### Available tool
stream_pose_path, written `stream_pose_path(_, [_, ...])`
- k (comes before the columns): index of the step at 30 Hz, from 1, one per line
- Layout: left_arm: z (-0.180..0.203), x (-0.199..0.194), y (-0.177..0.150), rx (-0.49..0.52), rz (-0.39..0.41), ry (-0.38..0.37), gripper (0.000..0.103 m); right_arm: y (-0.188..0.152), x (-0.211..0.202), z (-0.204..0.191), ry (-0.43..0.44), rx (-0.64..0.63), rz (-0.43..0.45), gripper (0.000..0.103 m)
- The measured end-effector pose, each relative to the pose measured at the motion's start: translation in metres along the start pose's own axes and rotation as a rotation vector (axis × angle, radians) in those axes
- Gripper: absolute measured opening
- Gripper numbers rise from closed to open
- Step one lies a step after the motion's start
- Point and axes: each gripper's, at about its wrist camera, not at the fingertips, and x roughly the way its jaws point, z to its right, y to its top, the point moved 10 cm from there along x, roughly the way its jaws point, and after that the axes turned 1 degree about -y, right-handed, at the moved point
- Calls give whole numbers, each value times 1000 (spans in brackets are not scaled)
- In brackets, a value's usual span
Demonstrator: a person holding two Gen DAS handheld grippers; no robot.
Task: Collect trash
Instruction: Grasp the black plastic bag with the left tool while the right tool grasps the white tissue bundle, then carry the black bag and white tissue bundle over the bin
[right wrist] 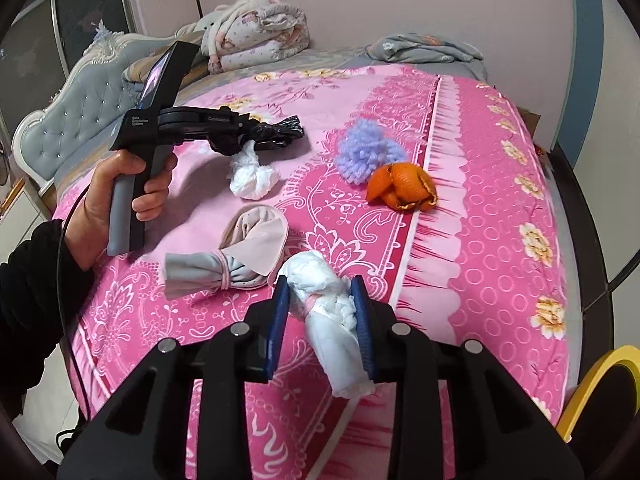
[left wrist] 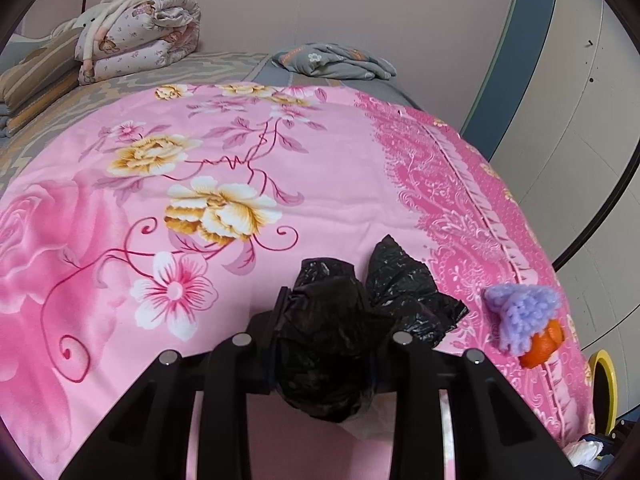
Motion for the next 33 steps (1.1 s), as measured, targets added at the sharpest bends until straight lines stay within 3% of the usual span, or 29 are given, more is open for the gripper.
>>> stream_pose_path(17, [18, -86, 13, 18, 100, -4, 29, -3, -66, 8, -49, 51, 76, 29])
stream_pose_path(33, [93, -164, -8, 57, 184, -109, 29, -7, -152, 25, -105, 131, 204, 29])
